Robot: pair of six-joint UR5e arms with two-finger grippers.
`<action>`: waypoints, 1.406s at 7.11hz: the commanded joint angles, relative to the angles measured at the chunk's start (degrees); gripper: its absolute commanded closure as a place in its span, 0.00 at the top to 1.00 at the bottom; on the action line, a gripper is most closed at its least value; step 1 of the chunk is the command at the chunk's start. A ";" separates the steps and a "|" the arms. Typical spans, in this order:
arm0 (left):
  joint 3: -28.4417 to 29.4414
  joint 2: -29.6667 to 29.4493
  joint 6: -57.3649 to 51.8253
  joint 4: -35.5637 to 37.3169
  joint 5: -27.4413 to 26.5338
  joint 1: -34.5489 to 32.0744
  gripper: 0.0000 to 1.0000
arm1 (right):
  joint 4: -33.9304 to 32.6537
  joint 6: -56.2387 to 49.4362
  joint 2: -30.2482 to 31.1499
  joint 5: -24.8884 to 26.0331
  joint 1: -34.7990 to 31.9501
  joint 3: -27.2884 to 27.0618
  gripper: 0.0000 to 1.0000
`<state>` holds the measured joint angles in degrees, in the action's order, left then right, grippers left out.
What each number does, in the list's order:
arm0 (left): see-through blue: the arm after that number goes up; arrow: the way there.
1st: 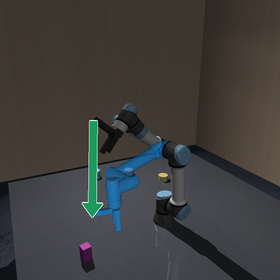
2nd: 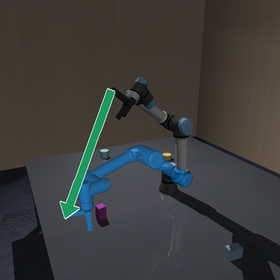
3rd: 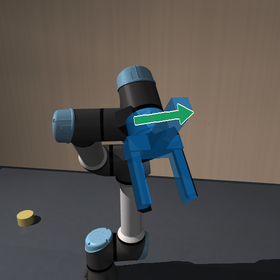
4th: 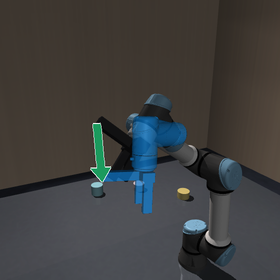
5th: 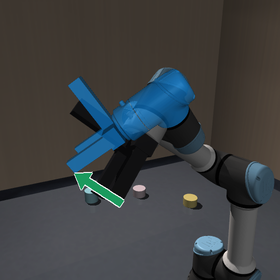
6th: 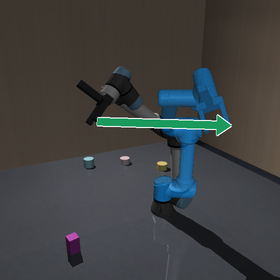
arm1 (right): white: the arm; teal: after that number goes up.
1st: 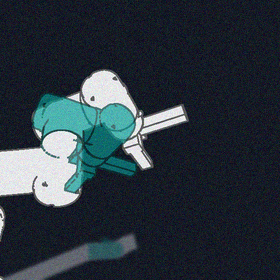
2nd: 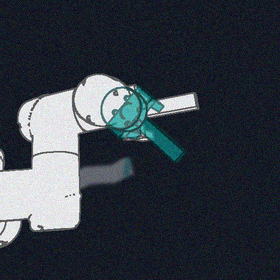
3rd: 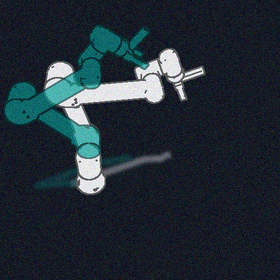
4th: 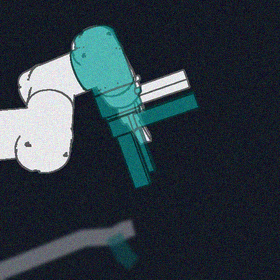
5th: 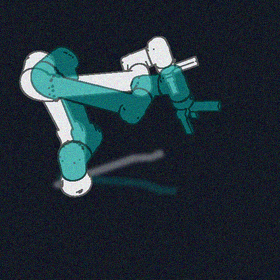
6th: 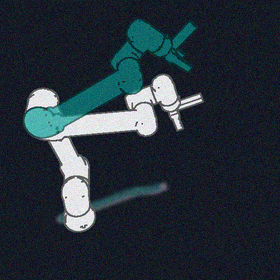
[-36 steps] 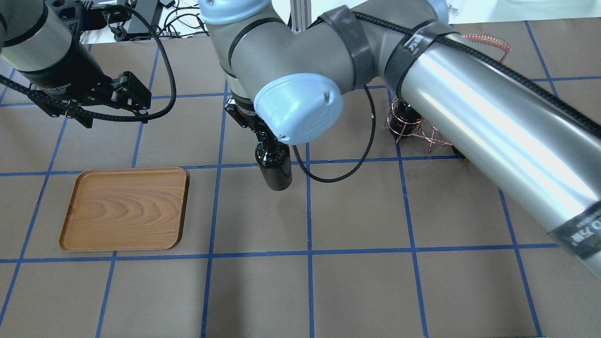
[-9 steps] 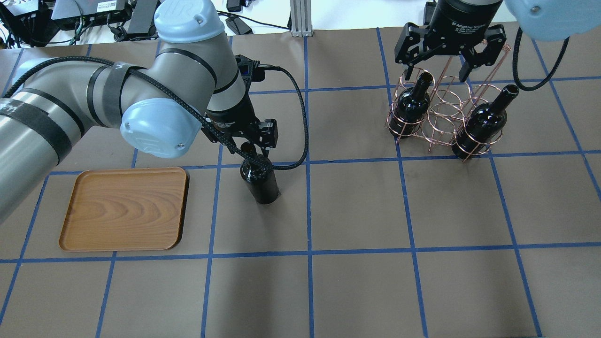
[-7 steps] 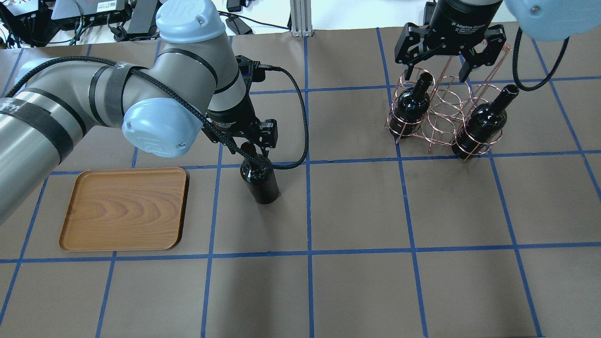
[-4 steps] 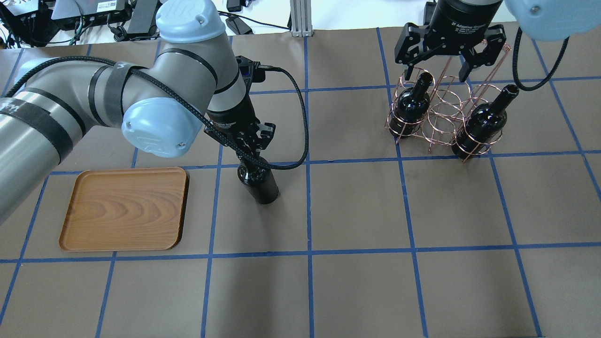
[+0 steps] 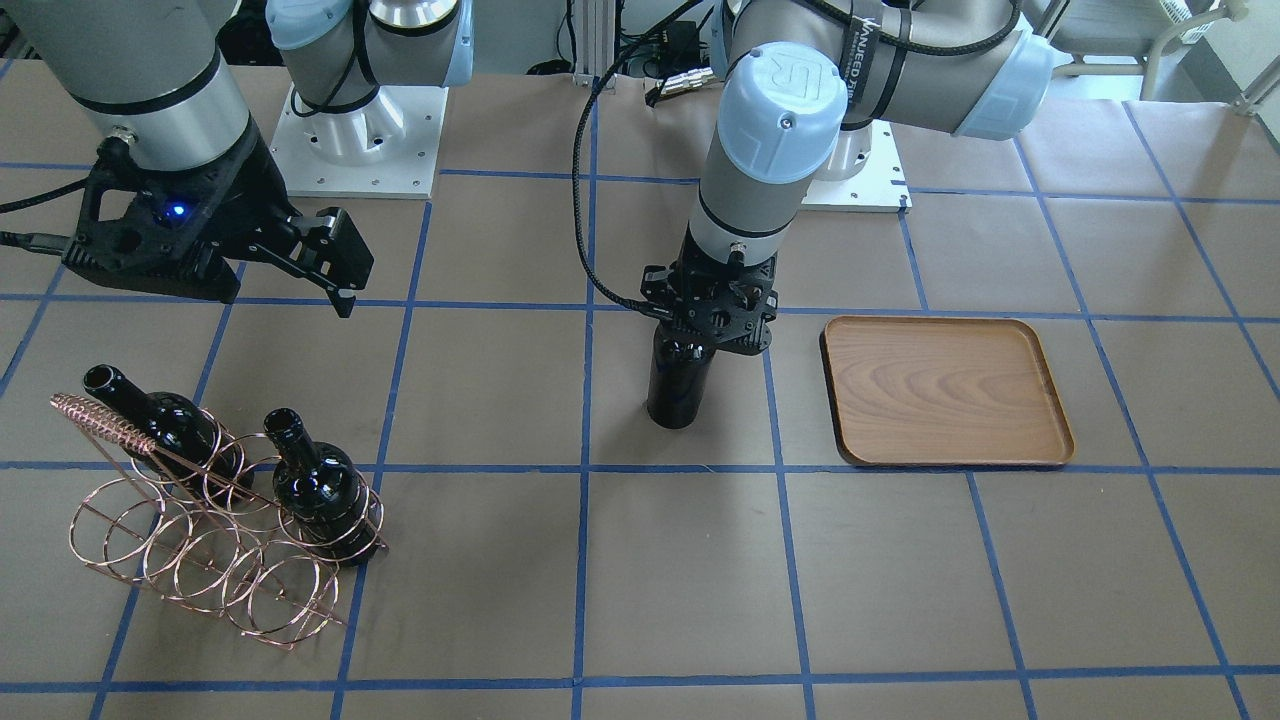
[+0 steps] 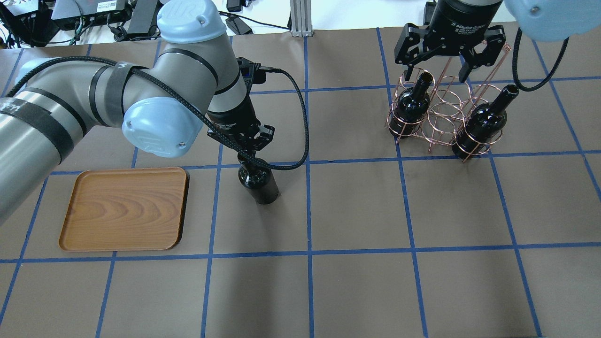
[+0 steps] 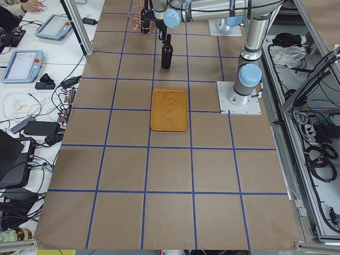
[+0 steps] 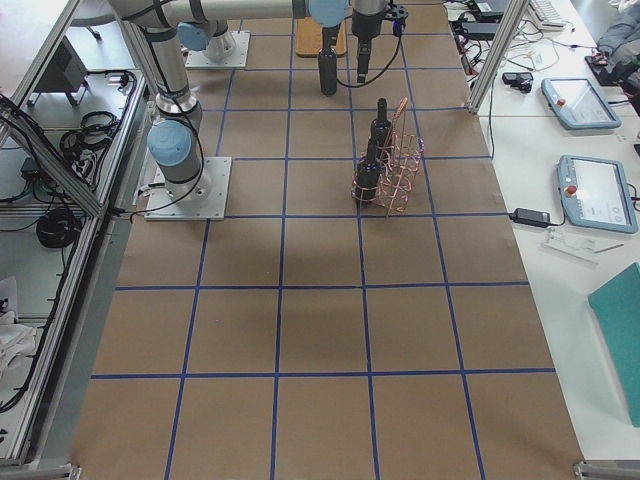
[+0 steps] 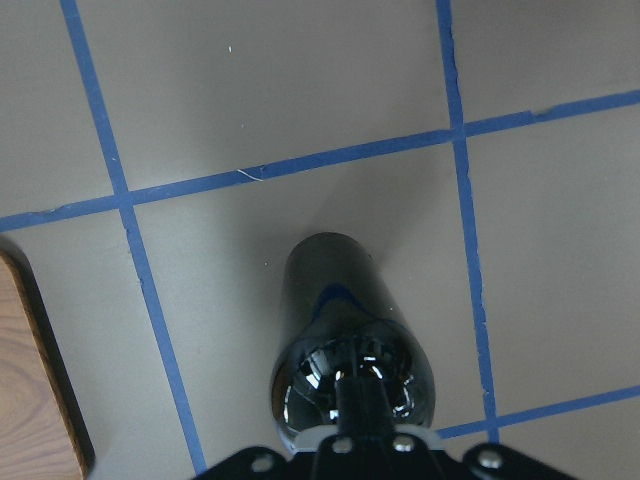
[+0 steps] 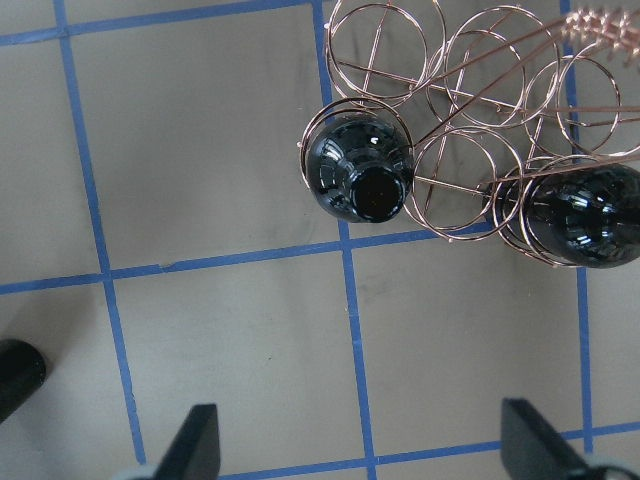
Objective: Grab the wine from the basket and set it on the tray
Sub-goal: 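Lower the left gripper and close it on the bottle neck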
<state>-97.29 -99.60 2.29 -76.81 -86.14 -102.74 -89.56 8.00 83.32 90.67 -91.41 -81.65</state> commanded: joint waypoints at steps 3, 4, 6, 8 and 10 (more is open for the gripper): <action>0.26 0.20 0.00 0.08 0.01 0.00 0.97 | -0.09 0.00 0.00 -0.05 0.00 0.00 1.00; 0.26 0.28 0.00 0.08 0.01 0.09 0.97 | -0.09 0.00 0.00 -0.05 0.00 0.00 1.00; 0.17 0.20 0.00 -0.18 0.01 0.00 0.93 | -0.70 -0.09 0.00 0.04 0.09 0.00 1.00; 0.17 0.20 0.00 -0.79 0.18 0.00 0.70 | -1.23 -0.09 0.00 0.04 0.09 0.00 1.00; 0.17 0.29 0.00 -1.76 0.18 -0.09 0.63 | -1.23 -0.09 0.00 0.04 0.09 0.00 1.00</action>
<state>-97.12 -99.35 2.29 -77.91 -85.97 -102.80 -90.76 7.91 83.32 90.70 -91.32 -81.65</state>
